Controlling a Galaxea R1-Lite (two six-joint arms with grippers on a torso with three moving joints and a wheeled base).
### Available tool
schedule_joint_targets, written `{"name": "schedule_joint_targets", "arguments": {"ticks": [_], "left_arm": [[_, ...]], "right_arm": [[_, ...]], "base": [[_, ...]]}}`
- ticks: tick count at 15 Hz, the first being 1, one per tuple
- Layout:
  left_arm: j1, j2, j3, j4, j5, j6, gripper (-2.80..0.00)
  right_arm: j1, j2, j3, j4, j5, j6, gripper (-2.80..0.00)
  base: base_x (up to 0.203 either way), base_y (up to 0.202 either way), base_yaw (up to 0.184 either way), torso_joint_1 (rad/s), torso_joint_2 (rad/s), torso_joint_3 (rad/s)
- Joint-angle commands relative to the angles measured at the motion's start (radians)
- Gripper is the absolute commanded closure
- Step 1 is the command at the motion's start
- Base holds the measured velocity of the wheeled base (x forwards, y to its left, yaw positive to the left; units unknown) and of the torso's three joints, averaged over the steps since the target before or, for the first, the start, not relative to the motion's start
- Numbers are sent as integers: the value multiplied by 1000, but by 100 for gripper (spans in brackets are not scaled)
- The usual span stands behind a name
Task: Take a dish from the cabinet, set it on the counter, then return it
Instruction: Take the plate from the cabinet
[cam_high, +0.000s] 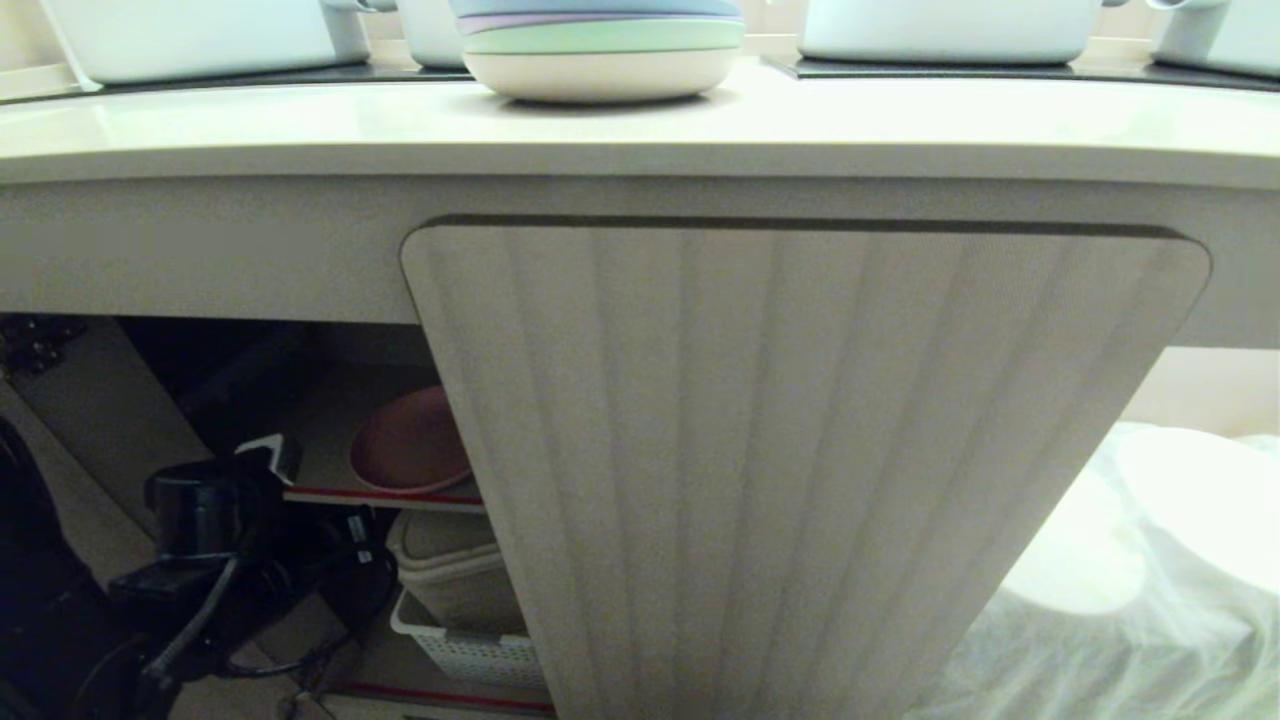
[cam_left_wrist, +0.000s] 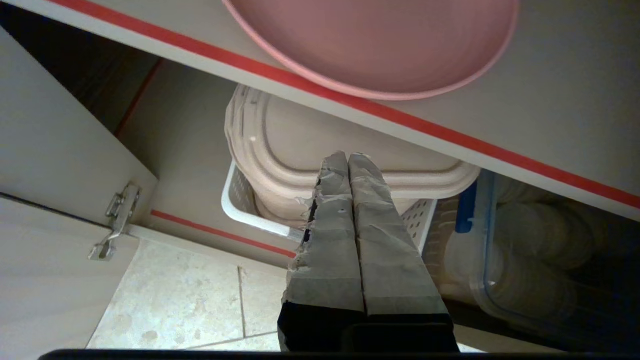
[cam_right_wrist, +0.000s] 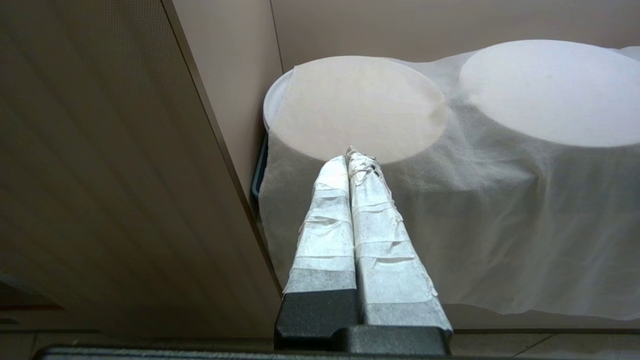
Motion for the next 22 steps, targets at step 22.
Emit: {"name": "schedule_joint_targets", "arguments": {"ticks": [22], "left_arm": [[10,56,-122,10,16,-33,0]], "right_arm": [[0,0,0,0,0,1,0]], "base": [[0,0,0,0,0,0]]}}
